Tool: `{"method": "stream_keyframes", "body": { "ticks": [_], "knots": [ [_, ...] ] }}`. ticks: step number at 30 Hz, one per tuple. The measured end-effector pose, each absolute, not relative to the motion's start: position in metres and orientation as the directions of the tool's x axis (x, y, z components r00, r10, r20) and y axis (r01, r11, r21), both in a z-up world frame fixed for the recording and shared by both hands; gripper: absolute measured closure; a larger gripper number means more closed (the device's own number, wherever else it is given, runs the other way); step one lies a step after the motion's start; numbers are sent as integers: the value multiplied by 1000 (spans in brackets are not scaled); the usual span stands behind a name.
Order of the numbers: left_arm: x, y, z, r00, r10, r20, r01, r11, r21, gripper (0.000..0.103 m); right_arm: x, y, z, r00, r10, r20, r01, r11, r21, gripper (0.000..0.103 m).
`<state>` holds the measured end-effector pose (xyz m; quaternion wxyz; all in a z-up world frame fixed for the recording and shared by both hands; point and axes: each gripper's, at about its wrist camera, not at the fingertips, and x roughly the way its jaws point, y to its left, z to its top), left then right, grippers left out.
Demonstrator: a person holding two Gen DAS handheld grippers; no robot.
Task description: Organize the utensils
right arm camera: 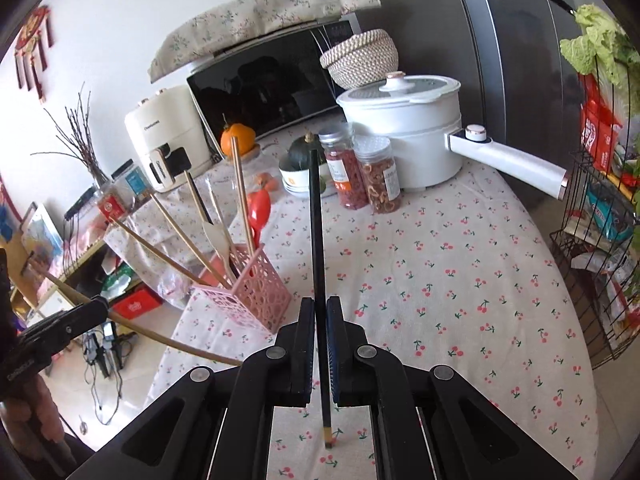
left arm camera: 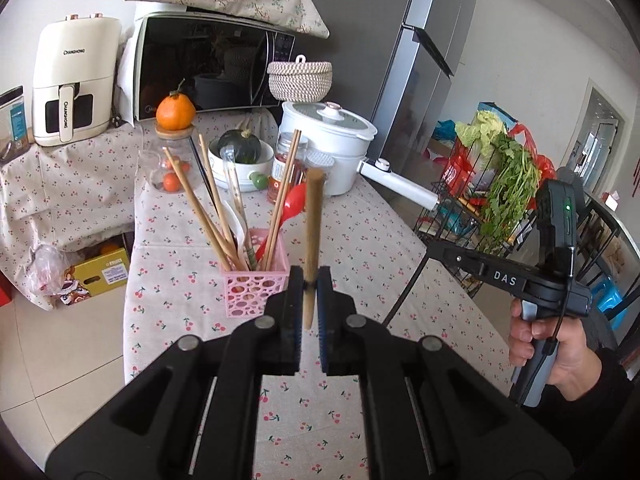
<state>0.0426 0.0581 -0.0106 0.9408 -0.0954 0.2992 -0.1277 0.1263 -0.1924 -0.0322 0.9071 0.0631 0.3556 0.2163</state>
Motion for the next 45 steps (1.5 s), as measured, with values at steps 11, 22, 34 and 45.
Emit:
{"method": "stream_keyframes", "body": {
  "ticks": [11,22,34,45],
  "knots": [
    [56,61,37,934,-167,-316,117,978,-173,96,129,-202,16,734,465,-495,-360,885,297,97],
    [95,46,18,958,-95,-271,64,990,-122,96,128,-199,13,730,462,-504,-363,887,287,97],
    [126,39,-7,949,-40,-312,17,997,-74,96,136,-192,7,720,459,-521,-353,888,295,97],
    [120,50,-6,917,-70,-393,1,985,-172,20,136,-184,14,719,482,-500,-366,875,317,97]
  ]
}}
